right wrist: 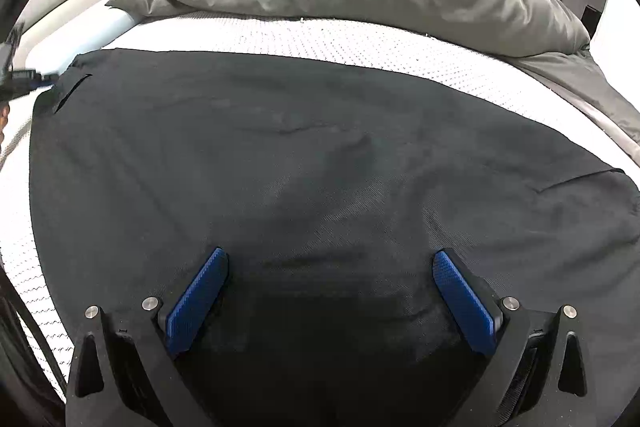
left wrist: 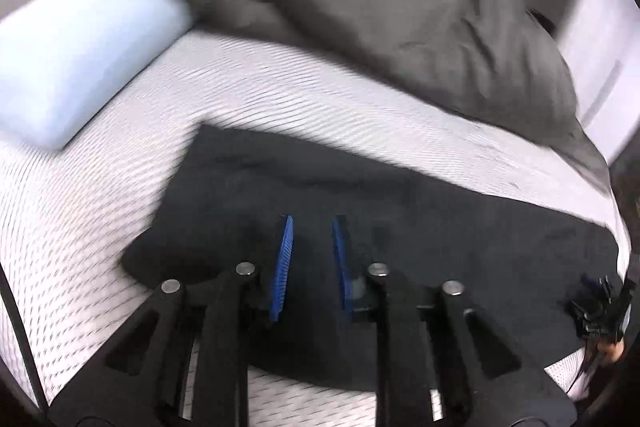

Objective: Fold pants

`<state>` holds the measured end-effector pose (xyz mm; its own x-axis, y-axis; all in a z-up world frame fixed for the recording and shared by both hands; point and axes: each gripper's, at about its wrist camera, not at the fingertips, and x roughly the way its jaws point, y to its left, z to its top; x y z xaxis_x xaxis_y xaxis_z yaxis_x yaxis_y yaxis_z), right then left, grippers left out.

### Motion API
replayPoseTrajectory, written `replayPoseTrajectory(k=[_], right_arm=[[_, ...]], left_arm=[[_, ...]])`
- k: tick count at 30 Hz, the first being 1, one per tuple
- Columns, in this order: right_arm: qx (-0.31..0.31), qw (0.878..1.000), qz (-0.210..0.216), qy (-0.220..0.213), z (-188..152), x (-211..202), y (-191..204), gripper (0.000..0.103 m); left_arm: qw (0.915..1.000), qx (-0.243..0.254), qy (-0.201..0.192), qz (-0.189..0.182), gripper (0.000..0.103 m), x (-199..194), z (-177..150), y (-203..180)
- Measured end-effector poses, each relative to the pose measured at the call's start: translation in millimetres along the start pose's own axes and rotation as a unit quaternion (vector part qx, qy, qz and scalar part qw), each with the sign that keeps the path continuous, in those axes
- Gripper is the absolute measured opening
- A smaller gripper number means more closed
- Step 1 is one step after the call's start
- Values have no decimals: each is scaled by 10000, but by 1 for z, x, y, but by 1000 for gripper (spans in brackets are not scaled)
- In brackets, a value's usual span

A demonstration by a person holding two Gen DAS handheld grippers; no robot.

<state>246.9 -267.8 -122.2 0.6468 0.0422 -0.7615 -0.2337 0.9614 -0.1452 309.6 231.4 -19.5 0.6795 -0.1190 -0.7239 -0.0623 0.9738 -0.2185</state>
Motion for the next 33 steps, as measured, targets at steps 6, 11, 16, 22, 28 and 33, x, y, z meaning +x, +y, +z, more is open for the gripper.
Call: replayPoseTrajectory(k=[6, 11, 16, 22, 28, 33], right_arm=[[9, 10000, 13, 7, 0, -1, 1, 103], [15, 10000, 23, -10, 0, -1, 2, 103], [19, 10000, 49, -5, 1, 0, 3, 103], [29, 10000, 13, -46, 0, -1, 5, 103], [6, 9999, -37, -117, -1, -5, 6, 103], [-300, 9976, -373, -494, -1, -33, 21, 103]], left_arm=[[9913, 961, 881, 183, 55, 82, 30, -57], [9946, 327, 984, 15, 41, 103, 39, -1], [9962, -390, 774, 110, 27, 87, 57, 51], [9964, -525, 355, 566, 48, 23, 35, 12], [9985, 402, -124, -351, 83, -40, -29, -119], [9853, 1188, -167, -1214, 92, -32, -83, -226]])
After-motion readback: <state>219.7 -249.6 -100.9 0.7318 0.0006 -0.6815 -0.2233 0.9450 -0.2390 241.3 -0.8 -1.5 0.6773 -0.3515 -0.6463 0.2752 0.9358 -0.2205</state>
